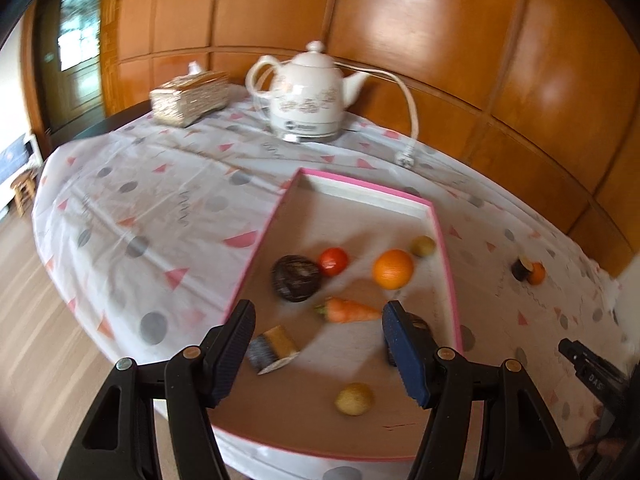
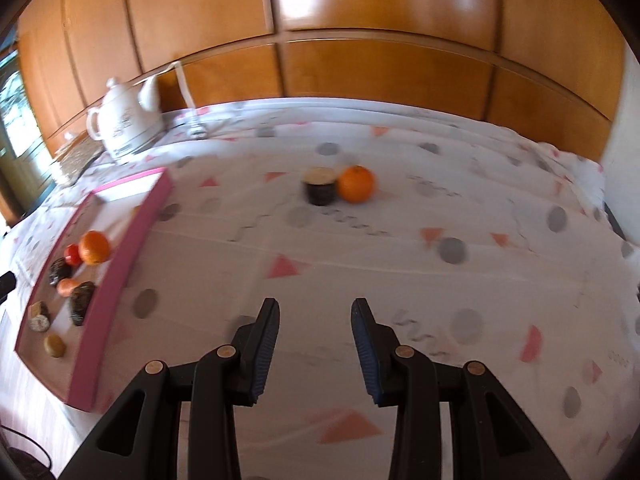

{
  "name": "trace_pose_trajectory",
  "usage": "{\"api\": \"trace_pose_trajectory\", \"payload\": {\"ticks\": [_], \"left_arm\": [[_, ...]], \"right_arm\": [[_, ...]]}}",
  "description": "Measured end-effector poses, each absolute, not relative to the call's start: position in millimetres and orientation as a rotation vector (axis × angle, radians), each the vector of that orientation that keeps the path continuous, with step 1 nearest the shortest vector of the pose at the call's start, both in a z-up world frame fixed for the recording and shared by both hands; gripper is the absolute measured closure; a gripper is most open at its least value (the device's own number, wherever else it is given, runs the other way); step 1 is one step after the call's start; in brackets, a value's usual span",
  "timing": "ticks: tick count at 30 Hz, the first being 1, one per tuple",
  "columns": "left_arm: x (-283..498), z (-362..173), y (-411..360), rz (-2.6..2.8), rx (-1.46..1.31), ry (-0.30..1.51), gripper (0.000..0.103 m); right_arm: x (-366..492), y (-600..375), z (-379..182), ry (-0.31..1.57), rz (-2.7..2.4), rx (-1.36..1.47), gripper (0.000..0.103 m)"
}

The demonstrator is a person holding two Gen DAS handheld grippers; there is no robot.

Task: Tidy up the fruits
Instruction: 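Move the left gripper toward the log slice beside the mandarin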

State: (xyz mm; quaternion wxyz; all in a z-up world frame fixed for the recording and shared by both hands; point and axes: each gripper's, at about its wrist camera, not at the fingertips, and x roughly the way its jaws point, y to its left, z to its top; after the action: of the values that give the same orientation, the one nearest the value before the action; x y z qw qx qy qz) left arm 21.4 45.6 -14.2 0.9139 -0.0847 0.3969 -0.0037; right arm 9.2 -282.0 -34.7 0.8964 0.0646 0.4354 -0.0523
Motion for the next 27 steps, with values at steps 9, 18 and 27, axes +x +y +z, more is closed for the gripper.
{"api": "trace_pose_trajectory", "payload": {"ticks": [9,18,27], "left_arm": [[45,-8,-14,-0.186,-0.043,0.852,0.037],[73,-4,-89,-0.375,0.067,0.866,0.041],[113,-24,-172,-0.499,0.150,0.915,0.044]], "right_arm": [[-14,-342,-42,0.910,-0.285,0.206,0.065],[-33,-386,-51,0.917,-0.397,0.278,0.065],[-37,-399,-53,0.917,-0.406,0.282,0.065]]}}
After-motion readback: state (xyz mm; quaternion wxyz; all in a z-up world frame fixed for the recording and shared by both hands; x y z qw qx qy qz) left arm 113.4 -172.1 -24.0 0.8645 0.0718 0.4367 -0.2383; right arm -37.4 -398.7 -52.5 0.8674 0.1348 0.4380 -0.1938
